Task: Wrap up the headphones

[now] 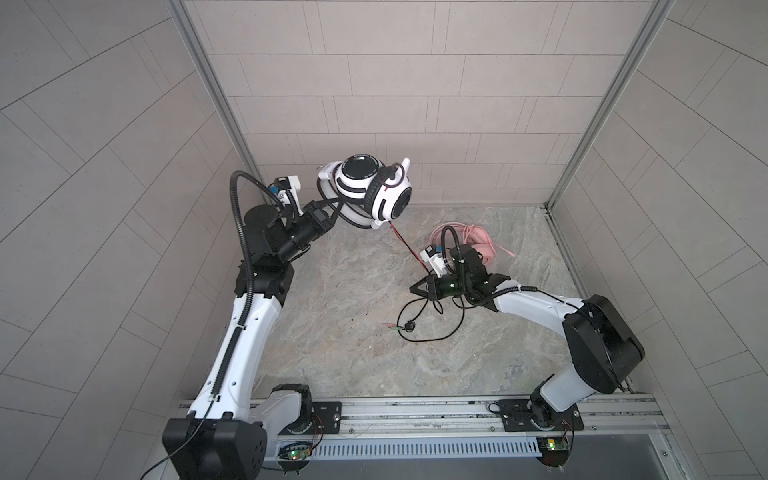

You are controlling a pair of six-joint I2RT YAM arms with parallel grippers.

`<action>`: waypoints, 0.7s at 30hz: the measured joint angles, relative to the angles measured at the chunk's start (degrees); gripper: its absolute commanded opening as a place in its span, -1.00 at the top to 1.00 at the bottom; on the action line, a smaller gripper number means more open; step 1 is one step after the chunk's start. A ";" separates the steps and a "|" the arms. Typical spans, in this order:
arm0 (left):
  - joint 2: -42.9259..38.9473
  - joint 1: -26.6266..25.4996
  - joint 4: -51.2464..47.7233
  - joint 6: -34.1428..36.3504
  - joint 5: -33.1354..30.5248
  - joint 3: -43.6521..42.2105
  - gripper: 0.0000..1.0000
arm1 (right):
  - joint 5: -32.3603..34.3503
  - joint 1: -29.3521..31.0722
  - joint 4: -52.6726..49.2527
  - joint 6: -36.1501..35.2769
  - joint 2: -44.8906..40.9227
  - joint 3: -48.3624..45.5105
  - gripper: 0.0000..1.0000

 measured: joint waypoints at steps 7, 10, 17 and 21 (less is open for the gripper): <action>1.49 2.32 -10.27 -1.90 -10.58 2.54 1.00 | 1.03 0.83 -0.76 -1.18 -0.68 -3.19 1.00; 1.46 2.34 -15.80 -1.92 -18.71 2.58 1.00 | 3.43 1.92 -4.76 -3.65 -3.65 -3.23 1.00; 1.16 2.36 -23.82 -1.49 -36.76 1.33 1.00 | 14.32 7.08 -16.48 -11.87 -14.12 -0.85 1.00; 1.01 2.08 -26.56 0.28 -42.69 0.46 1.00 | 21.55 12.31 -22.29 -16.06 -18.08 1.60 1.00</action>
